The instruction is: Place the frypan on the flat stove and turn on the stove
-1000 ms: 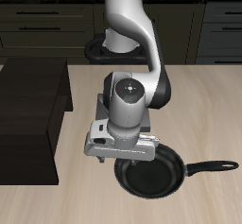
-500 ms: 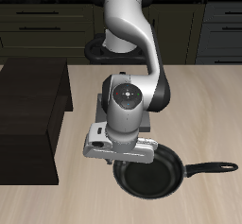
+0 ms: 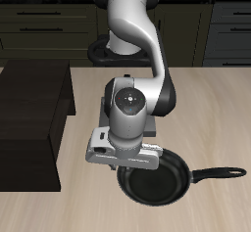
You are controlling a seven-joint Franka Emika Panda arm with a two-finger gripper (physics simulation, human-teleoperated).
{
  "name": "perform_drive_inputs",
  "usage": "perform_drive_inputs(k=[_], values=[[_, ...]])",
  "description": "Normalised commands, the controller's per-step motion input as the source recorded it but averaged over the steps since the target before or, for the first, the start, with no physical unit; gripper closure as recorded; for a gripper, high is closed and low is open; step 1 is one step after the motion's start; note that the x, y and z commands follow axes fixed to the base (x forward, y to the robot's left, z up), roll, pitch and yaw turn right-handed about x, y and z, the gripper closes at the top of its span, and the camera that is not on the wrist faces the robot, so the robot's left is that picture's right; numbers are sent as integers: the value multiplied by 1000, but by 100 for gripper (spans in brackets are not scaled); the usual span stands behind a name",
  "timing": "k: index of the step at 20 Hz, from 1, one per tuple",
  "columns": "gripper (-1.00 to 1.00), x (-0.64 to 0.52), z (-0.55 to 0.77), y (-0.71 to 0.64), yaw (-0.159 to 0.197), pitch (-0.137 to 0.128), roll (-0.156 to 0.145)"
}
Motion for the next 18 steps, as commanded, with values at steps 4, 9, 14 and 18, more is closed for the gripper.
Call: perform_drive_inputs(k=[4,9,14,18], values=[[100,-62,151,96,-32,-6,29],[100,-83,258,153,2,-38,30],[100,-103,294,152,-14,-34,31],[100,-112,269,138,-31,-22,36]])
